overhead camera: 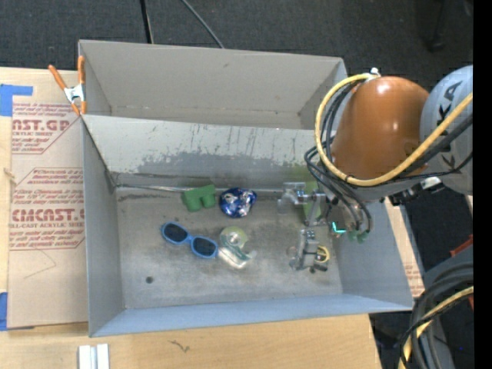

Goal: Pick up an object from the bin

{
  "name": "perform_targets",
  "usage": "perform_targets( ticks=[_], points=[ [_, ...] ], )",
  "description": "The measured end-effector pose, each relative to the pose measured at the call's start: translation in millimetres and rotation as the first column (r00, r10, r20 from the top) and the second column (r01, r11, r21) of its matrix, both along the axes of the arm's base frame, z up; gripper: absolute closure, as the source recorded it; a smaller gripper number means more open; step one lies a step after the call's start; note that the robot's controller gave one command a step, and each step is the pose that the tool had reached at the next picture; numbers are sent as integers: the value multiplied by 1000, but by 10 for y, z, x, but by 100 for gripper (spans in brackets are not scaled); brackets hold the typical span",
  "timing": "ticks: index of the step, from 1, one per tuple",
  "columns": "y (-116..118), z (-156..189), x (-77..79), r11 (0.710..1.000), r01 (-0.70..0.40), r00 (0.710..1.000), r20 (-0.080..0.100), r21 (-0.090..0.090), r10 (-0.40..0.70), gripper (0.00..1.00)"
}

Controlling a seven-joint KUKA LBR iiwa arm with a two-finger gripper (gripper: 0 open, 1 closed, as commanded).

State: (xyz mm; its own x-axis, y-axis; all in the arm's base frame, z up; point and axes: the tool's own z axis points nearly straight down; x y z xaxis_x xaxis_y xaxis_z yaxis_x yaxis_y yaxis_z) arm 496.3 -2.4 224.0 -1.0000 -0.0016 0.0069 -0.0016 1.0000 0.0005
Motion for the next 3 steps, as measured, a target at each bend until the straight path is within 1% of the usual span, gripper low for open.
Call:
perform_targets(
  ticks=[1, 2, 3],
  points=[
    [-684, -1216, 160, 980, -197, 980, 2, 1, 197, 0],
    [-1247, -1416, 313, 944, -330, 944, 7, -2, 330, 0],
    [-1179, -1548, 147, 919, -393, 919, 6, 1, 393, 0]
  ],
)
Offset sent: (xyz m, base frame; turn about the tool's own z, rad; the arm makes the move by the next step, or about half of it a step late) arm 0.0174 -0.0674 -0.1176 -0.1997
